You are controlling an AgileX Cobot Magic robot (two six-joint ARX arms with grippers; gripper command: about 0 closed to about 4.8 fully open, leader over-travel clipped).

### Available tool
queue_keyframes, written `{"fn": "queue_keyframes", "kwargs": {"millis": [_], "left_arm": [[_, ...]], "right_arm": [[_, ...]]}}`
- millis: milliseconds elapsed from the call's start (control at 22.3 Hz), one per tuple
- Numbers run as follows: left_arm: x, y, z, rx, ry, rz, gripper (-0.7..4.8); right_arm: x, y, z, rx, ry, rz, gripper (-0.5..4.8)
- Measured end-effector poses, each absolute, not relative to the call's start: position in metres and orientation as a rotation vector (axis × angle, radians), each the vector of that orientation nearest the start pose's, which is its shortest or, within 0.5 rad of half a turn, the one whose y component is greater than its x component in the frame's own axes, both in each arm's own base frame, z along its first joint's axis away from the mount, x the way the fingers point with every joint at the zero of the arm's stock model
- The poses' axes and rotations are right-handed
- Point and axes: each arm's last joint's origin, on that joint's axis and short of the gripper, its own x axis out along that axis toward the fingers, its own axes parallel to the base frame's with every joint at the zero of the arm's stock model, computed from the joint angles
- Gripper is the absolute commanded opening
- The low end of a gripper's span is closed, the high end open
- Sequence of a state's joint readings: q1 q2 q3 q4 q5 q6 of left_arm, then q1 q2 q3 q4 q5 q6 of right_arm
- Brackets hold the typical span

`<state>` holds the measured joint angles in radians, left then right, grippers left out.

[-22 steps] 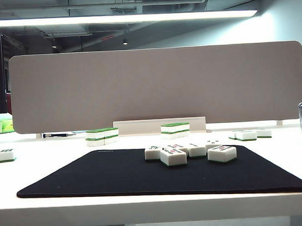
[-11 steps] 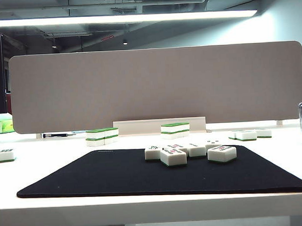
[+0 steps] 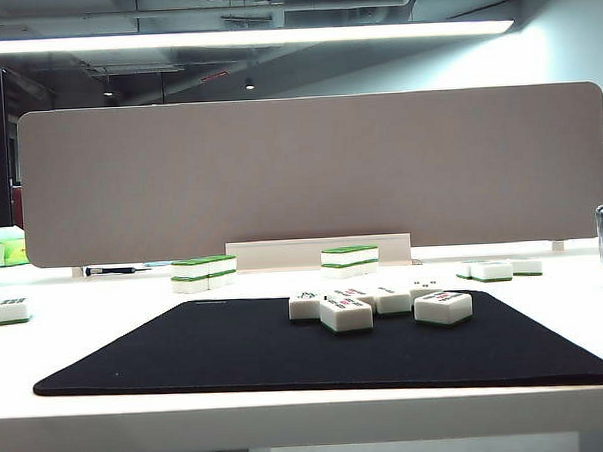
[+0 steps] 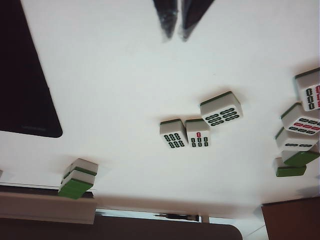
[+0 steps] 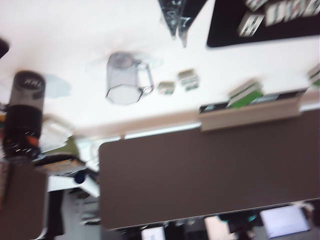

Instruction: Align six mahjong tiles in a row on the table.

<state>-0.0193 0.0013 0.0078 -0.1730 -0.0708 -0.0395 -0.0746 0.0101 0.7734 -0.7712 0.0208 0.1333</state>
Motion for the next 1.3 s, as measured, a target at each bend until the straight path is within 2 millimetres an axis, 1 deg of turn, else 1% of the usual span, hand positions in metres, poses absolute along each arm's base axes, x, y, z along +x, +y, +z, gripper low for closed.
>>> {"fn": "queue_keyframes", "kwargs": {"millis": [90,179,448,852,941,1031,1166,1255,1300], "left_arm": [[0.096,0.000,0.149,-0.040,0.165,0.055,0.20],[0.096,0.000,0.149,-0.073,0.164,0.057,0.21],[0.096,-0.001,0.149,-0.080,0.166,0.034,0.21],[0.096,-0.001,0.149,-0.083,0.168,0.008,0.21],[0.096,-0.002,0.149,-0.114,0.171,-0.018,0.21],[0.095,-0.003,0.151,-0.182,0.177,-0.049,0.21],[0.092,-0.008,0.160,-0.227,0.194,-0.210,0.21],[0.088,-0.010,0.172,-0.235,0.186,-0.298,0.21],[0.085,-0.011,0.183,-0.238,0.179,-0.325,0.21]], "right_arm": [[-0.026,0.003,0.323,0.132,0.048,-0.049,-0.01],[-0.042,0.007,0.326,0.138,0.101,0.034,-0.01],[-0.063,0.014,0.328,0.159,0.174,0.225,-0.01],[-0.073,0.022,0.317,0.230,0.330,0.508,-0.01],[-0.074,0.022,0.315,0.240,0.353,0.519,-0.01],[-0.074,0.022,0.315,0.241,0.355,0.521,-0.01],[-0.074,0.022,0.315,0.241,0.355,0.521,-0.01],[-0.074,0.022,0.315,0.241,0.355,0.521,-0.01],[-0.074,0.022,0.315,0.241,0.355,0.521,-0.01]]}}
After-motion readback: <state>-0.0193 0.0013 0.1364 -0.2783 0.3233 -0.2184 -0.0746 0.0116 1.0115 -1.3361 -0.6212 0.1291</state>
